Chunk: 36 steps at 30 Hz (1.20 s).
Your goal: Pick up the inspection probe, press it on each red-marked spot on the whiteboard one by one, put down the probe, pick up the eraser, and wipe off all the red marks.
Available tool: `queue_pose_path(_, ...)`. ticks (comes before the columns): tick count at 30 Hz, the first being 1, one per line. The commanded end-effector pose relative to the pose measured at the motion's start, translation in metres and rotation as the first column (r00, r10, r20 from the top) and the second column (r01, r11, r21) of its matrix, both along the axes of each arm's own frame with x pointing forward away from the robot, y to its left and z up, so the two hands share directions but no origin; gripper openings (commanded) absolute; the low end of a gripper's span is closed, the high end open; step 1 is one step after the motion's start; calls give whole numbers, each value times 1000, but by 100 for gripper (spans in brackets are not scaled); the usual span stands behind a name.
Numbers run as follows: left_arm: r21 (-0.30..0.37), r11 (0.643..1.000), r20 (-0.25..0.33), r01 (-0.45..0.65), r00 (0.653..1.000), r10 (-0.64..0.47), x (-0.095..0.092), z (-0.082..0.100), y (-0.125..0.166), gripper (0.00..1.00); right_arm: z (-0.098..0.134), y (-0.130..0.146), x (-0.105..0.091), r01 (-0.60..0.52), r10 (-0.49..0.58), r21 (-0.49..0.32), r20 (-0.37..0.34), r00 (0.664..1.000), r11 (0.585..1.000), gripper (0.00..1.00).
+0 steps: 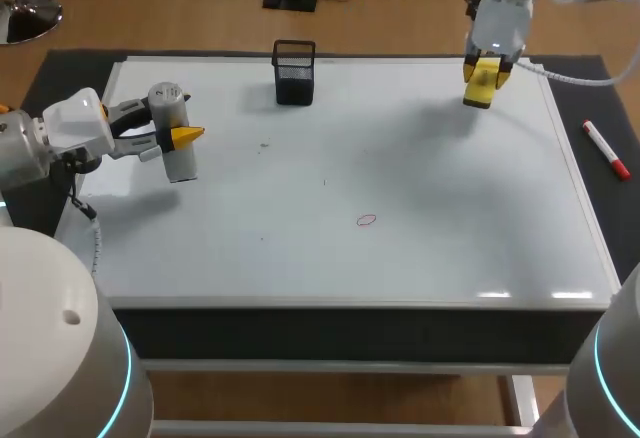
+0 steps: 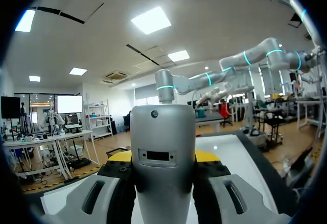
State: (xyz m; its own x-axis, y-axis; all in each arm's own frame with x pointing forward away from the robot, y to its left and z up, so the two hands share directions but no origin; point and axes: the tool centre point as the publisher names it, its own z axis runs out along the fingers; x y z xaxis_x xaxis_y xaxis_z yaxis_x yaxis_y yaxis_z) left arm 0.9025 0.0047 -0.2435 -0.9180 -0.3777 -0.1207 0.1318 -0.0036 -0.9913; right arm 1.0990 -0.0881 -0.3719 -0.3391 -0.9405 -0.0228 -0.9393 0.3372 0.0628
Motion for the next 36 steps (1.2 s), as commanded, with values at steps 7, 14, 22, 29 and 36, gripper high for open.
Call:
queue_pose_path(7,-3,1000,4,-1,1000,1,0,0,0,0,2,-1,1,-3,3,-4,-2,1000,1000,0)
queue_pose_path(14,-5,996,48,84,995,-83,0,5,-31,0,2,-1,1,-3,3,-4,-2,1000,1000,0)
queue_pose_path(22,-11,965,109,261,960,-259,-20,16,-105,0,2,-1,1,-3,3,-4,-2,1000,1000,0)
queue_pose_path(29,-28,926,118,377,921,-371,-37,14,-172,0,2,-1,1,-3,3,-4,-2,1000,1000,0)
queue_pose_path(36,-51,868,48,494,869,-492,-46,3,-240,0,2,-1,1,-3,3,-4,-2,1000,1000,0)
